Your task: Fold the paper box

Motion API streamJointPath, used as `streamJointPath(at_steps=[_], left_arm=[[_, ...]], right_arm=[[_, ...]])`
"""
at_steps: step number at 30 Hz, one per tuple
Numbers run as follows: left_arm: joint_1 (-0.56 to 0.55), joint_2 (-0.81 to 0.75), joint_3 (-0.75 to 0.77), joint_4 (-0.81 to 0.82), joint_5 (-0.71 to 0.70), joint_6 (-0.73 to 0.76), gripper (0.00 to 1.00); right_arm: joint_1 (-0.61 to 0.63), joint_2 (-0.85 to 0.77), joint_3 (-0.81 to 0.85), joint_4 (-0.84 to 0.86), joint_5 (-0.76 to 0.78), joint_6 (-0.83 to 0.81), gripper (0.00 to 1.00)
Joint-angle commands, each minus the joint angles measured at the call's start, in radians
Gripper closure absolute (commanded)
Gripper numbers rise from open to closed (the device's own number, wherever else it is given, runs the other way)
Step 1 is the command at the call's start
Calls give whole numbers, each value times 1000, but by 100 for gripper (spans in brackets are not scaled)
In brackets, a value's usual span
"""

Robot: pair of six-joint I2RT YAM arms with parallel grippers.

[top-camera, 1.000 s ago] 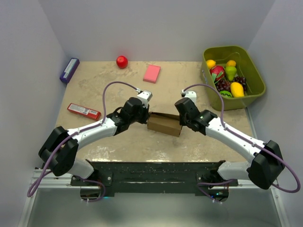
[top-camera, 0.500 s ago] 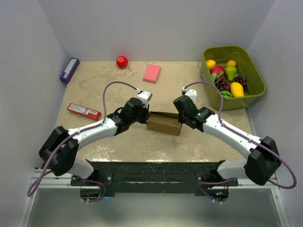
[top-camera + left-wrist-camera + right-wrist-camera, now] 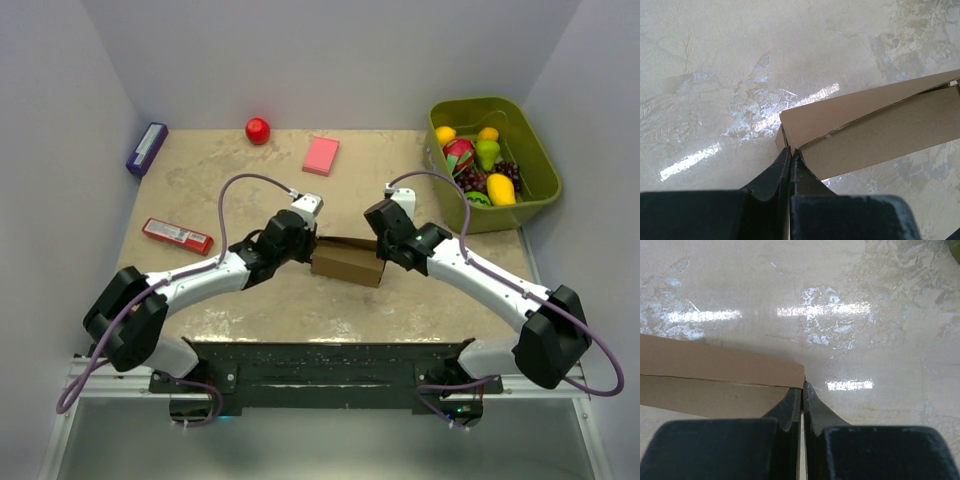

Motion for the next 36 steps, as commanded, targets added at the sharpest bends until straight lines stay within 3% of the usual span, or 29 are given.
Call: streamJointPath(at_steps=[1, 36], left_arm=[[-43, 40, -64, -112, 21, -23, 100], [-92, 37, -81, -76, -16, -38, 100]], right_arm=[[12, 6, 46, 13, -61, 39, 100], [66, -41, -98, 165, -130, 172, 100]])
